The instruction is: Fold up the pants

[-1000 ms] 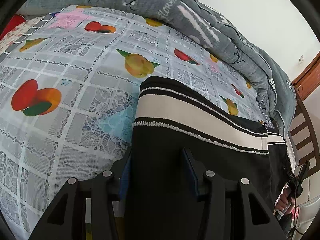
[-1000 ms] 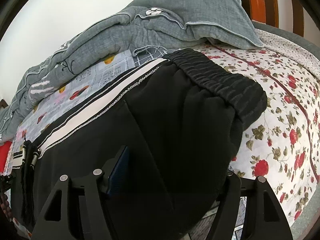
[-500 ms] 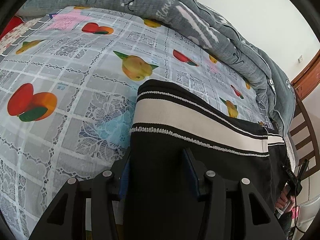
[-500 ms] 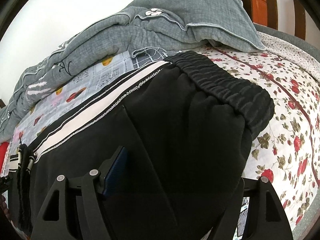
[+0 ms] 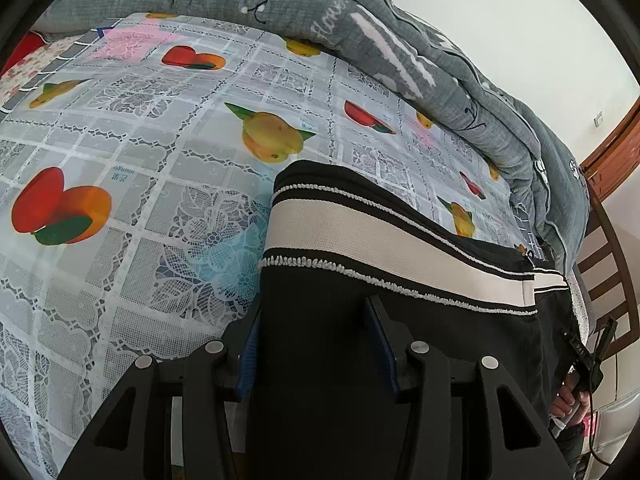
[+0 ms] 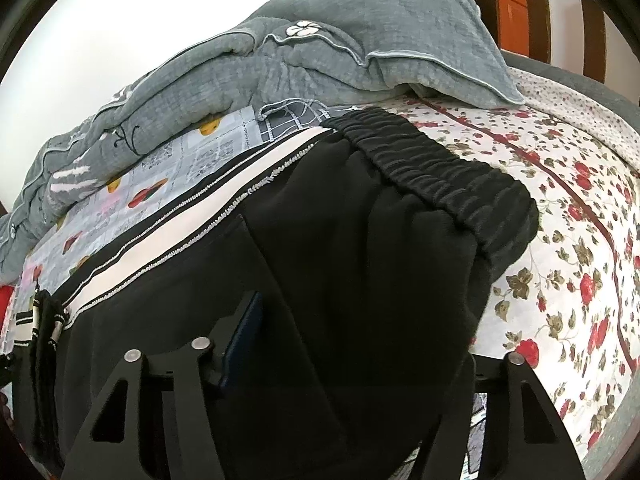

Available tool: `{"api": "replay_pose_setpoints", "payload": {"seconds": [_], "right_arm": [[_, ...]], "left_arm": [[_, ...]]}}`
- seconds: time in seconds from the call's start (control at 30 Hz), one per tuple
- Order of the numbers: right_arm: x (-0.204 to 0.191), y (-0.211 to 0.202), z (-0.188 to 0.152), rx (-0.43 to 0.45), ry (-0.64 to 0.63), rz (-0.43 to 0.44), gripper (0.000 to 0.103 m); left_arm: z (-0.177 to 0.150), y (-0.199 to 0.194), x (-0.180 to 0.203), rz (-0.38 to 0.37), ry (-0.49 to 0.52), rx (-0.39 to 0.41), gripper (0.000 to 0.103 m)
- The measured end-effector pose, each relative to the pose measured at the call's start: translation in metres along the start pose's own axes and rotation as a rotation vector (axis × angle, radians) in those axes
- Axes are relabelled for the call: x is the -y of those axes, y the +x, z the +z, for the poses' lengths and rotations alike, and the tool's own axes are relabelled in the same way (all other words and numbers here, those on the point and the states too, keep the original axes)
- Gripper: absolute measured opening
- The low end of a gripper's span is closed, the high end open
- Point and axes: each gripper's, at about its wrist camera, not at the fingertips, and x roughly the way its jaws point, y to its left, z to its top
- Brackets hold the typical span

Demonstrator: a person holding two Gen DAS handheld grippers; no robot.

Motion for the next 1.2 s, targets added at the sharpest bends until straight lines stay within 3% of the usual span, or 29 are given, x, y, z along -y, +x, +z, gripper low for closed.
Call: {"api": "replay_pose_setpoints", "payload": {"seconds": [0.43, 0.53, 0.57, 0.8, 1.03, 1.2], "right_arm": [[0.004, -0.003, 0.001, 0.000, 0.008, 0.001, 0.044], [0.006, -0.005, 0.001, 0.003, 0.006, -0.001, 0.038], [0.006, -0.006, 0.001, 0.006, 0.008, -0.007, 0.031], [0.005, -0.014, 0.001, 0.023, -0.011, -0.011, 0.019], [-0.008, -0.035, 0.010, 0.068, -0.038, -0.012, 0.015], [-0.026, -0.052, 0.019, 0.110, -0.081, -0.020, 0.013]], "left_arm": [[-0.001, -0.001, 0.000, -0.003, 0.003, 0.000, 0.044], [0.001, -0.001, -0.001, -0.007, -0.007, 0.000, 0.040], [0.001, -0.001, -0.003, -0.008, -0.011, 0.001, 0.038], [0.000, -0.004, -0.006, -0.023, -0.041, 0.016, 0.025], [-0.002, -0.014, -0.005, -0.051, -0.046, 0.036, 0.014], [-0.002, -0.024, 0.000, -0.067, -0.039, 0.063, 0.012]]}}
